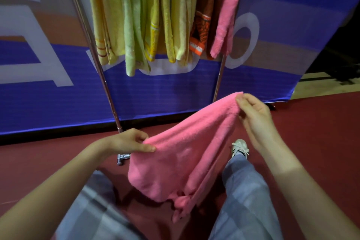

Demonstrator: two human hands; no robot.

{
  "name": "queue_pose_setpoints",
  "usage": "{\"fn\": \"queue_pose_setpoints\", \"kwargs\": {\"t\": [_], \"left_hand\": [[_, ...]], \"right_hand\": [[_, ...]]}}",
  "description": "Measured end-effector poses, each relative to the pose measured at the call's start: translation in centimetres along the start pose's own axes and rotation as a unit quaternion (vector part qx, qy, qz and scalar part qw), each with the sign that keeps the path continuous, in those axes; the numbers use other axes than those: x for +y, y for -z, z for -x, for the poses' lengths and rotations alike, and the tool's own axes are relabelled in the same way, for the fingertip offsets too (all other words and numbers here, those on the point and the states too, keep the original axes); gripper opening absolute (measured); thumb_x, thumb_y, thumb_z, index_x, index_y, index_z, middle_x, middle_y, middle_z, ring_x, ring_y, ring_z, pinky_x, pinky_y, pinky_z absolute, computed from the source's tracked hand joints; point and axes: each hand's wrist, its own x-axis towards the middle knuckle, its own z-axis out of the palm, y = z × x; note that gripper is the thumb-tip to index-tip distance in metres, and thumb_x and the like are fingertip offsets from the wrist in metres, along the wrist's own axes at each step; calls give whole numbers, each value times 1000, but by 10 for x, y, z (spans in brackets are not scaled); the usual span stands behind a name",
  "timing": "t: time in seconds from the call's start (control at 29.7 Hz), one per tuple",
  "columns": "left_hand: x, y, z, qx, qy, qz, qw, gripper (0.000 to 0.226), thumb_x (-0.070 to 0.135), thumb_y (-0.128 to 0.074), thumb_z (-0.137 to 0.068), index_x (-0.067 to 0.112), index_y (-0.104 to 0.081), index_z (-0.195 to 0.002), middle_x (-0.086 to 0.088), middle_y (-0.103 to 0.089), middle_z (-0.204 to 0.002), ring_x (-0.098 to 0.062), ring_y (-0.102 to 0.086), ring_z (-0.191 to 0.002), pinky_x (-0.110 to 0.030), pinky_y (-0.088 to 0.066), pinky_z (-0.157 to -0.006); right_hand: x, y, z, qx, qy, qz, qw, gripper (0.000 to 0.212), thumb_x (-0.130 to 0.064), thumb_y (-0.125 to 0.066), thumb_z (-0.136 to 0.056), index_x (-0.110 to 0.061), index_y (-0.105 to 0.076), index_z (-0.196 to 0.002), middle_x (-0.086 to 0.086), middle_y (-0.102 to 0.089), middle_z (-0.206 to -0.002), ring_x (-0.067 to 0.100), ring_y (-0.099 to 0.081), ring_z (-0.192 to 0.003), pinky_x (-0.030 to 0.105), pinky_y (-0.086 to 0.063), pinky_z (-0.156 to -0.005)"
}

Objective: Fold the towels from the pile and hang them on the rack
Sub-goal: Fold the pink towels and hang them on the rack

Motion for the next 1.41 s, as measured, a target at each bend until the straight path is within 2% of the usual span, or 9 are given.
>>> {"fn": "queue_pose_setpoints", "kwargs": {"t": [0.13, 0.24, 0.37, 0.51, 0.71, 0.88, 1.11, 1.25, 1.41], "left_hand": [[-10, 8, 5, 2, 34, -35, 999, 16, 21, -69, -78, 15, -64, -64, 8, -56, -60, 4, -48, -54, -14, -42, -61], [-14, 15, 11, 24, 48, -19, 998, 17, 23, -68, -78, 13, -64, -65, 2, -60, -64, -1, -54, -56, -14, -45, -59], [-17, 26, 16, 40, 53, 7, 998, 30, 27, -68, -77, -3, -63, -81, -4, -58, -74, -10, -53, -68, -22, -44, -69], [-16, 32, 22, 35, 45, 70, 996, 19, 25, -70, -72, 9, -60, -73, -4, -58, -71, -6, -54, -60, -17, -46, -60], [-30, 29, 23, 12, 75, 248, 966, 80, 38, -93, -13, 4, -67, -81, -8, -71, -66, -13, -67, -54, -20, -54, -49], [-36, 19, 24, -80, 110, 228, 964, 64, 39, -93, -23, 6, -73, -74, -7, -72, -72, -11, -68, -61, -18, -56, -60], [-30, 11, 20, 26, 93, 321, 942, 6, 4, -57, -81, -1, -56, -78, -11, -64, -67, -12, -63, -55, -18, -53, -55], [-25, 8, 19, 134, 75, 317, 936, 16, 3, -48, -88, 3, -62, -80, -3, -68, -59, -5, -65, -53, -13, -53, -54], [5, -13, 3, 149, 40, 330, 931, 17, 6, -51, -88, 5, -65, -80, 1, -69, -54, -4, -64, -50, -16, -56, -55]], "right_hand": [[-4, 14, -6, 5, 5, -4, 1000, 19, -47, -68, -66, -29, -71, -63, -15, -61, -54, -5, -52, -53, 7, -42, -54], [0, 31, -12, 13, 0, 32, 999, 45, -66, -73, -39, -31, -72, -66, -17, -63, -57, -6, -53, -56, 7, -43, -57], [4, 44, -19, 66, -24, 49, 996, 26, -22, -54, -88, -21, -68, -66, -17, -63, -55, -7, -53, -56, 12, -43, -63], [10, 52, -22, 83, -38, 64, 994, 43, -12, -47, -92, -29, -71, -61, -18, -63, -54, -7, -54, -53, 5, -44, -56], [18, 58, -23, 100, -39, 56, 993, 24, -11, -45, -92, -20, -59, -74, -18, -64, -53, -7, -55, -52, 6, -45, -55], [18, 55, -27, 107, -47, 55, 992, 24, -11, -46, -92, -20, -58, -73, -18, -63, -51, -7, -55, -52, 6, -46, -57], [19, 63, -27, 130, -60, 52, 988, 24, -11, -47, -92, -20, -59, -74, -19, -64, -52, -8, -56, -53, 5, -48, -59], [24, 65, -23, 137, -71, 57, 986, 21, -11, -49, -91, -19, -60, -75, -19, -64, -51, -8, -55, -50, 6, -47, -53], [43, 37, -14, 92, -99, 107, 985, 21, -14, -55, -88, -18, -63, -69, -13, -61, -50, 1, -50, -56, 17, -45, -54]]}}
